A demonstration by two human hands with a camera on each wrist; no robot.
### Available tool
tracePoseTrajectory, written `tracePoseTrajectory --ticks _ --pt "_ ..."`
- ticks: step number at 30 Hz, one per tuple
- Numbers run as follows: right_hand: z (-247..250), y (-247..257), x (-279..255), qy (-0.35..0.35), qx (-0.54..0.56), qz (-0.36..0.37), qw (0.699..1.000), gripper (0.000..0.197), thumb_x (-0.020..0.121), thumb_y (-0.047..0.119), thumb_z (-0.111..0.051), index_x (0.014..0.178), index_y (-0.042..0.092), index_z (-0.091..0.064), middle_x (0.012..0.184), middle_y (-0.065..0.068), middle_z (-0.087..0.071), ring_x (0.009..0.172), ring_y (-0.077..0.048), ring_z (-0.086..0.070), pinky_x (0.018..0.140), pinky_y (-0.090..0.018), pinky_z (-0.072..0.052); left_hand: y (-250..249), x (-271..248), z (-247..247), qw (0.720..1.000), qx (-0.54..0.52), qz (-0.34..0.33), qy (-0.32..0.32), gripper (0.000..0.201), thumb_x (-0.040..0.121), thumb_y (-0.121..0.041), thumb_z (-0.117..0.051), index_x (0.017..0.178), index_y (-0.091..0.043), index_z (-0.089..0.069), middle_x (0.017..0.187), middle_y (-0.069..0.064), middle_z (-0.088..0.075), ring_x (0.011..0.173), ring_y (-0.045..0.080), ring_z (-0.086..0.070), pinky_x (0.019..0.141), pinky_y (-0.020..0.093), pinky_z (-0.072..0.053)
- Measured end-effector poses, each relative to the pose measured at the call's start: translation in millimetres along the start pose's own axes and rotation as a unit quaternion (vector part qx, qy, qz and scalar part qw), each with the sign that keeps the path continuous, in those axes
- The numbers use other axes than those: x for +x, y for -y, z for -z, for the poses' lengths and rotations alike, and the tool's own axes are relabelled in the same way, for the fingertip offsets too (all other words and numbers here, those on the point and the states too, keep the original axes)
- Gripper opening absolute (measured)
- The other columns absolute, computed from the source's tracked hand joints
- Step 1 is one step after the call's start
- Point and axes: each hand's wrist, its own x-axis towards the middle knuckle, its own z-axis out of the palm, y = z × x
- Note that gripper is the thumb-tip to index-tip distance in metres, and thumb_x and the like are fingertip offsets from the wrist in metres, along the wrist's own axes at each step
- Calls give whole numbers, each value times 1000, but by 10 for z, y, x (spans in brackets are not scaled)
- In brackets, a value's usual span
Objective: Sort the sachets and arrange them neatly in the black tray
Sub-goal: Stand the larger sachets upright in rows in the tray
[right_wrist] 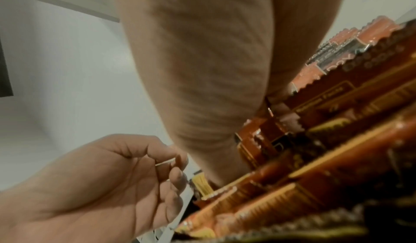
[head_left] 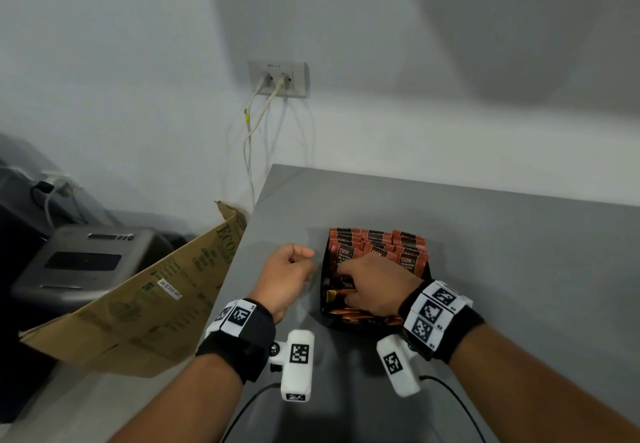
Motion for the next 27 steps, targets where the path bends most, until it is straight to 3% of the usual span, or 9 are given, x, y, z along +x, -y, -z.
tracePoseTrajectory --ticks 6,10,14,16,20,22,23,25,27 --pt "77 -17 -49 -50 39 9 998 9 93 22 -62 101 24 -64 92 7 -66 79 -12 -64 74 -34 -57 -56 -18 -33 1000 -2 -15 2 14 90 -5 -61 102 -13 -64 89 4 -59 80 15 -57 73 29 -46" --pt "293 -84 -202 -120 159 -16 980 16 93 27 -68 108 27 -67 98 11 -69 81 -1 -64 70 -18 -52 -157 -58 -67 999 -36 -38 8 7 93 -13 -63 100 -15 -64 95 5 -61 92 19 -59 87 35 -49" --pt "404 -51 -327 -234 294 -53 925 7 88 25 -72 92 29 -69 84 11 -72 74 -1 -67 69 -22 -55 -384 -210 -258 988 -132 -40 74 34 96 -20 -62 128 -25 -53 116 13 -62 102 24 -66 88 42 -56" --pt "401 69 -391 -286 292 -53 911 8 88 20 -71 90 26 -68 78 12 -70 73 2 -65 64 -12 -49 -519 -289 -392 975 -173 -25 136 44 97 -21 -61 137 -33 -47 120 13 -62 103 25 -67 86 46 -59" --pt "407 305 -534 -297 325 -5 898 31 82 7 -74 94 34 -64 79 22 -68 80 13 -64 68 -4 -45 -654 -322 -582 966 -178 -2 188 49 86 -29 -74 126 -14 -51 102 9 -66 87 19 -65 72 38 -52" --pt "448 307 -603 -259 365 3 894 37 76 16 -83 102 37 -68 92 23 -71 89 10 -66 78 -8 -50 -659 -304 -575 952 -233 22 198 59 78 -16 -76 130 -3 -49 99 15 -64 85 23 -66 70 35 -56" --pt "467 267 -639 -247 364 -5 898 49 71 25 -88 113 37 -66 106 23 -68 99 8 -64 87 -13 -51 -654 -299 -553 940 -265 29 213 60 77 -7 -72 132 1 -48 101 21 -62 85 27 -67 70 36 -58" --pt "507 195 -698 -220 293 -23 930 91 59 41 -93 138 39 -49 131 27 -45 121 6 -47 104 -16 -40 -627 -292 -502 915 -308 57 254 62 75 -1 -59 136 2 -47 106 26 -62 84 31 -68 72 39 -58" --pt "550 192 -717 -170 223 -13 960 117 54 47 -94 151 40 -30 134 29 -29 129 6 -30 107 -14 -26 -626 -318 -478 892 -320 90 306 58 72 -1 -53 129 2 -53 98 24 -66 78 30 -69 69 36 -58"
